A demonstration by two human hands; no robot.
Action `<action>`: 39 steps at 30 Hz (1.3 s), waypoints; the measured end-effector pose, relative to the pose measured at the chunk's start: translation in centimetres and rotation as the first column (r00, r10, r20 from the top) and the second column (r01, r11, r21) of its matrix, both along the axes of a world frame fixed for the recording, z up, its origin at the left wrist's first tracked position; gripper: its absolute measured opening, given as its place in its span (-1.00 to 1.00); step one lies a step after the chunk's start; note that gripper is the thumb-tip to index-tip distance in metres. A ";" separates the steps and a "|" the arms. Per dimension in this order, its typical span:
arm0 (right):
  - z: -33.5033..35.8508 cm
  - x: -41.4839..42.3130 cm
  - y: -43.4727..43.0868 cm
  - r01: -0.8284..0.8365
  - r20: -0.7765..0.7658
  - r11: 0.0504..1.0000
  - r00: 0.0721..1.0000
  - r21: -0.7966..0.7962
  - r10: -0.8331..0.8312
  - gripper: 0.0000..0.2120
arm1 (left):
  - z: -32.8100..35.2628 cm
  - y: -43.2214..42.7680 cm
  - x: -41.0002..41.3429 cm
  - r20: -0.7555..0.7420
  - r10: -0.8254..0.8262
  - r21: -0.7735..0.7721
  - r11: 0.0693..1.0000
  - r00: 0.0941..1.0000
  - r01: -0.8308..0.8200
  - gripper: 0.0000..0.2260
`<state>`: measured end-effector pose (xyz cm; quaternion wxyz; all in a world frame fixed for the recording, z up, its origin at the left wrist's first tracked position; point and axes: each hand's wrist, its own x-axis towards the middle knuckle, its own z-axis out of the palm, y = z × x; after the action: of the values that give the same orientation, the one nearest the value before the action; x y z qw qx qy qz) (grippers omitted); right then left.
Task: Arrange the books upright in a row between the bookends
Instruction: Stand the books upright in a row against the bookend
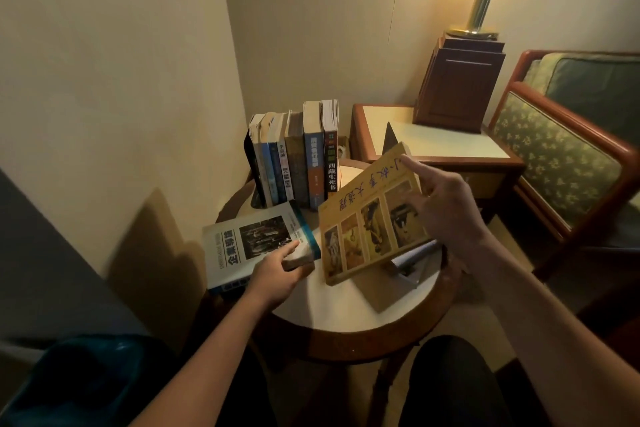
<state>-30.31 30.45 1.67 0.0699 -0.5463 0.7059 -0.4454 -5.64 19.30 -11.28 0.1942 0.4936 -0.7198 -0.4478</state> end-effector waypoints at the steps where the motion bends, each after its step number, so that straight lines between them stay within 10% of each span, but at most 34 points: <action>1: 0.4 -0.5 -0.6 0.015 -0.049 1.000 0.999 -0.007 -0.015 -0.48 | -0.2 -0.4 -0.1 0.058 -0.008 -0.053 0.999 0.998 0.011 -0.39; 6: 2.4 -2.6 -3.2 0.065 -0.151 0.998 0.987 0.027 -0.060 -0.52 | -1.7 -3.5 -0.7 0.400 -0.031 -0.274 0.949 0.916 0.152 -0.42; 15: 3.5 -3.6 -8.0 0.134 -0.174 0.978 0.979 0.161 -0.106 -0.58 | -4.7 -6.7 -1.3 0.691 -0.112 -0.157 0.941 0.714 0.299 -0.13; 28: 7.3 0.4 -13.5 0.041 -0.037 0.864 0.999 0.501 -0.026 -0.90 | -5.6 -6.8 -1.2 0.692 -0.144 -0.161 0.925 0.708 0.345 0.08; 39: 5.9 0.8 -13.5 -0.035 0.034 0.815 0.999 0.578 0.019 -0.76 | -5.0 -6.8 -1.1 0.679 -0.164 -0.148 0.924 0.716 0.352 0.06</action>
<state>-29.52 16.99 7.58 0.2481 -0.5031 0.7991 -0.2162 -6.76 12.52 -16.31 -0.0703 0.4815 -0.8573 -0.1682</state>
